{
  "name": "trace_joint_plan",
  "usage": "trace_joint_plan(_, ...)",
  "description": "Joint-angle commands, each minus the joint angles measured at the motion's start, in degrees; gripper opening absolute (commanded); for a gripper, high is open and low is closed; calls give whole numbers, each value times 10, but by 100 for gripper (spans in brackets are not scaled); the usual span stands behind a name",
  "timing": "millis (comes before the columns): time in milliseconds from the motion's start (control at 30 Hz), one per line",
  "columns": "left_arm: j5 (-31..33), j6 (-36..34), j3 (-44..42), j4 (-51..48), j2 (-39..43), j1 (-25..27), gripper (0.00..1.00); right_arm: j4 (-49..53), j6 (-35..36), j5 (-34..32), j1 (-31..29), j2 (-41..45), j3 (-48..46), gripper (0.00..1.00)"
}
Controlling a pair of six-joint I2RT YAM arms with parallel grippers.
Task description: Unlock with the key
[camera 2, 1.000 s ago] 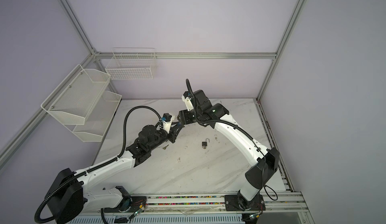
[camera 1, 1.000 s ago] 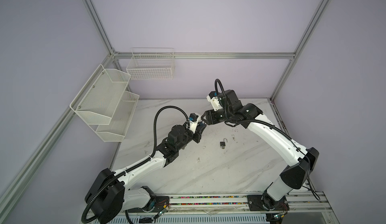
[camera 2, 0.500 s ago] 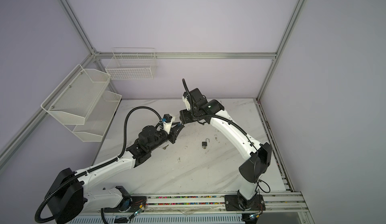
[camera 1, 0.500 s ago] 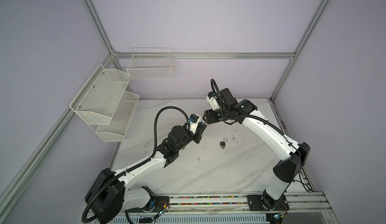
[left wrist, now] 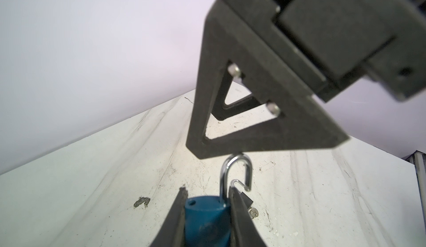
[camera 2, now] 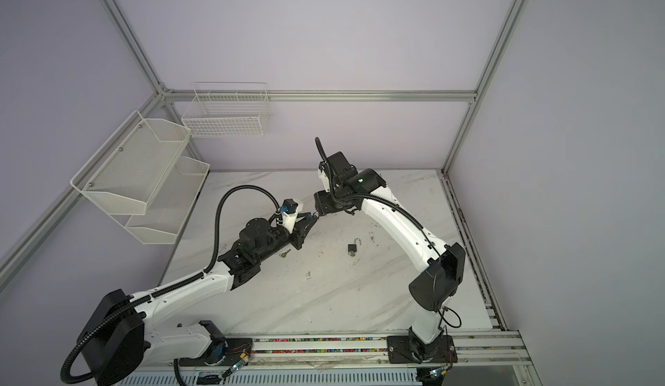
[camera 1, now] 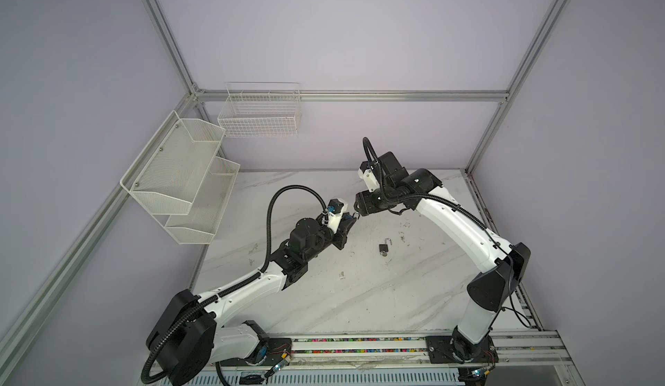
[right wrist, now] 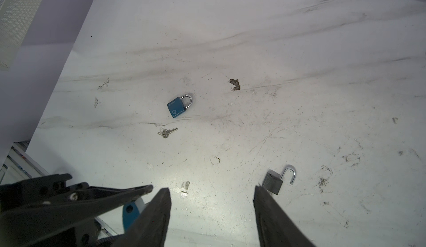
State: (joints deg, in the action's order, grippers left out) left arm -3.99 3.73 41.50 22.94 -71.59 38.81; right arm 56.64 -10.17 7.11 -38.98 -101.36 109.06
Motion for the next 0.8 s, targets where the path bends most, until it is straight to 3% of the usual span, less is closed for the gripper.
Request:
trace_joint_plan(0,5,-6,-19,52,12,2,0,29,10,19,1,22,-14,61)
trace_joint_plan(133,3,-1,-18,58,10,2,0,26,9,20,1,31,-21,61)
trace_joint_plan(333,36,34,-13,38,1,5,0,22,-7,-44,20,51,-31,61)
trace_joint_plan(567,146,168,36,-76,-36,41,0,-44,-27,-47,65,95,-103,68)
trace_joint_plan(767,195,315,170,-275,-140,78,0,-138,-72,-30,96,143,-209,75)
